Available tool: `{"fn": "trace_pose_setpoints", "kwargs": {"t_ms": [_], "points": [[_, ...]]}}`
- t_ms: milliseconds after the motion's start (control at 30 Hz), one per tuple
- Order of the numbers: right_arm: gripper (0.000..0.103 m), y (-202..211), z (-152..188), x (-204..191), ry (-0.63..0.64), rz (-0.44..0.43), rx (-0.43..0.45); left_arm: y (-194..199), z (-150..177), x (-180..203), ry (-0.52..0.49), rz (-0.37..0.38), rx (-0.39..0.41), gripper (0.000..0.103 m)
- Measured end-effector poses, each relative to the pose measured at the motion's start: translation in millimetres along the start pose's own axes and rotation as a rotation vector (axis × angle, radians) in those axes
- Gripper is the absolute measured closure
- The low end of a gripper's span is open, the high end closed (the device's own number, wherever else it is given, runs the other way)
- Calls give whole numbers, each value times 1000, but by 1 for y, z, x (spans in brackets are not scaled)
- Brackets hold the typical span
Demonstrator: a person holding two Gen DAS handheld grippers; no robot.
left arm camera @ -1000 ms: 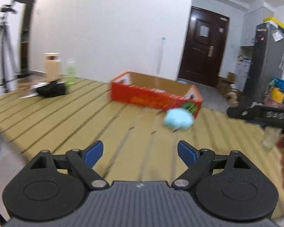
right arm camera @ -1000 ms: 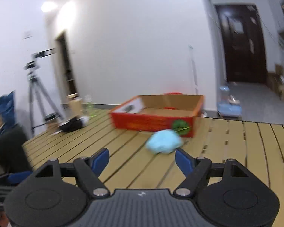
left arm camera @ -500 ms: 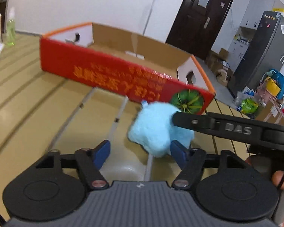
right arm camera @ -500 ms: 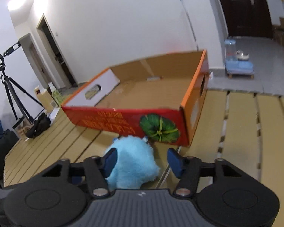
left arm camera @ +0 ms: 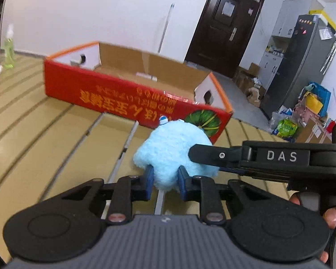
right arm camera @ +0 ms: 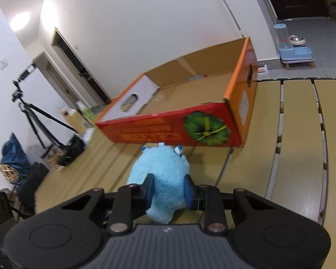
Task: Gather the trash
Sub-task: 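Lift the blue plush with both grippers and carry it over the bin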
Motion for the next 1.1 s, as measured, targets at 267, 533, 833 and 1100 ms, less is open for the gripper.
{"fn": "trace_pose_setpoints", "kwargs": {"t_ms": [267,533,833,1100], "points": [[78,54,54,-113,92,-108,19,141,48,-26,21,-1,125,82],[78,68,166,-233,174,-230,-38,281,163,-75,53,-114,193,82],[78,42,294,-273,200,-215,-197,321,293,-120,150,-129,124,82],[77,-5,309,-256,173,-117,-277,272,302,-154,215,-98,-3,82]]}}
Point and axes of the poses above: each gripper's, at about its wrist camera, not at the fingertips, and y roughly against the way its jaws point, x to its right, z to its underside, the point moved 4 cm from there along -y, roughly the way its jaws point, and after that the axes turned 13 degrees about -x, right-handed, at the moved point
